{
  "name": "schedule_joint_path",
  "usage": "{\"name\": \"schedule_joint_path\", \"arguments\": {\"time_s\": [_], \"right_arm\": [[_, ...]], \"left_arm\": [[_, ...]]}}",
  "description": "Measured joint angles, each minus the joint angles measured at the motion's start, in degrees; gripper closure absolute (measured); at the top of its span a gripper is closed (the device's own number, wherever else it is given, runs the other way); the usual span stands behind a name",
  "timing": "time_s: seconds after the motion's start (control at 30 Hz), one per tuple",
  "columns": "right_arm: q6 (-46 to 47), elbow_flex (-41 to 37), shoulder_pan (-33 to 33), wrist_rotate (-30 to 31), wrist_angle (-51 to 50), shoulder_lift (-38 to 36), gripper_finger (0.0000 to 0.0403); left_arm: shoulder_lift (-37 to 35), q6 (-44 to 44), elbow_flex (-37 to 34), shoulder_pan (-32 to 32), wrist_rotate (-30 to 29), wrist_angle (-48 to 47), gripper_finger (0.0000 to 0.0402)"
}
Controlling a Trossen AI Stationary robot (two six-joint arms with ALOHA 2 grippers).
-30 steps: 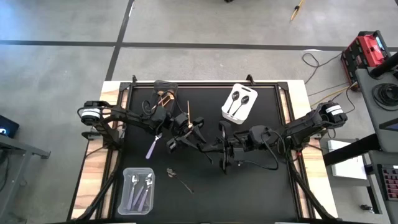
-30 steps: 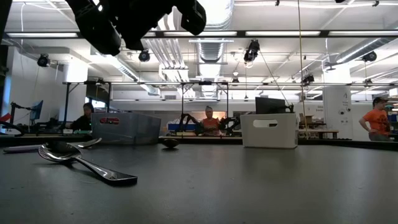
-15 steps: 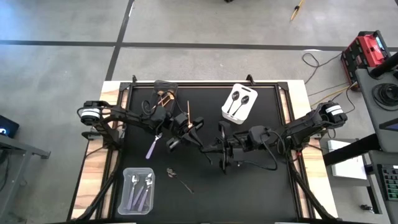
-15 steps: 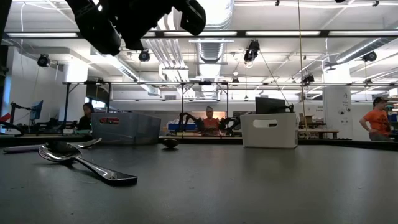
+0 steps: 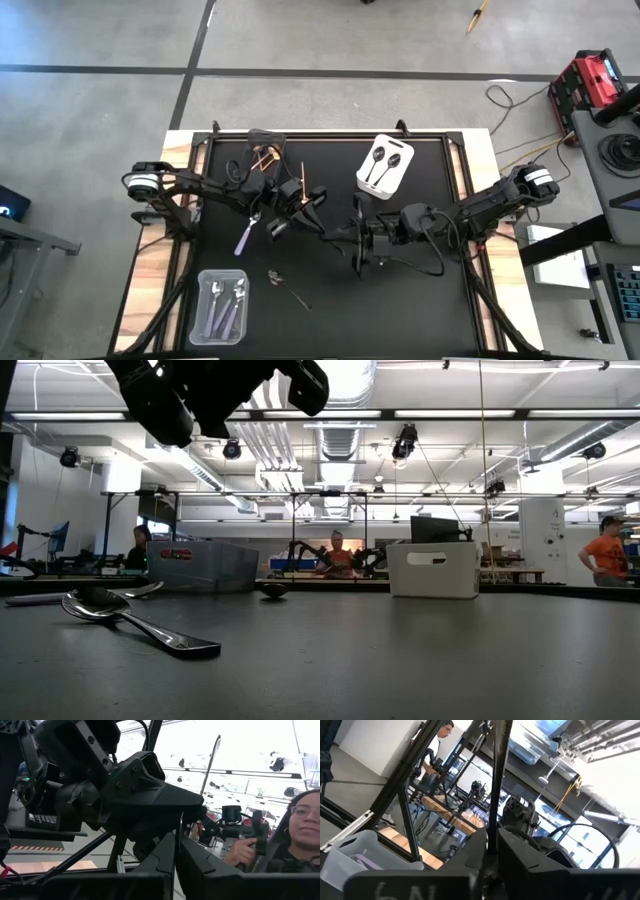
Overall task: Sort silverware by color (type)
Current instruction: Put the black spoon into the white bin
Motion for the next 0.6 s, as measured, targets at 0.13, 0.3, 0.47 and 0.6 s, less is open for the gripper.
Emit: {"name": "schedule_joint_path", "arguments": {"time_s": [0.13,0.3,0.47,0.6], "right_arm": [[1.2,0.0,0.0,0.8,-0.4,-0.2,0.0334],[1.2,0.0,0.0,1.2,-0.6,-0.2,0.0289],[1.4,0.0,0.0,4.7,-2.1,-0.9,0.0283],[3.3,0.0,0.0,7.2,-5.7,-2.4,0.0282]], "left_arm": [[0.0,-0.5,0.0,0.0,0.2,0.2,0.0401],[0.0,-1.2,0.0,0.0,0.3,0.5,0.0401],[-0.6,-2.7,-0.5,0.9,1.3,0.6,0.0401],[-1.9,-3.5,-2.2,2.3,1.7,0.8,0.0401]]}}
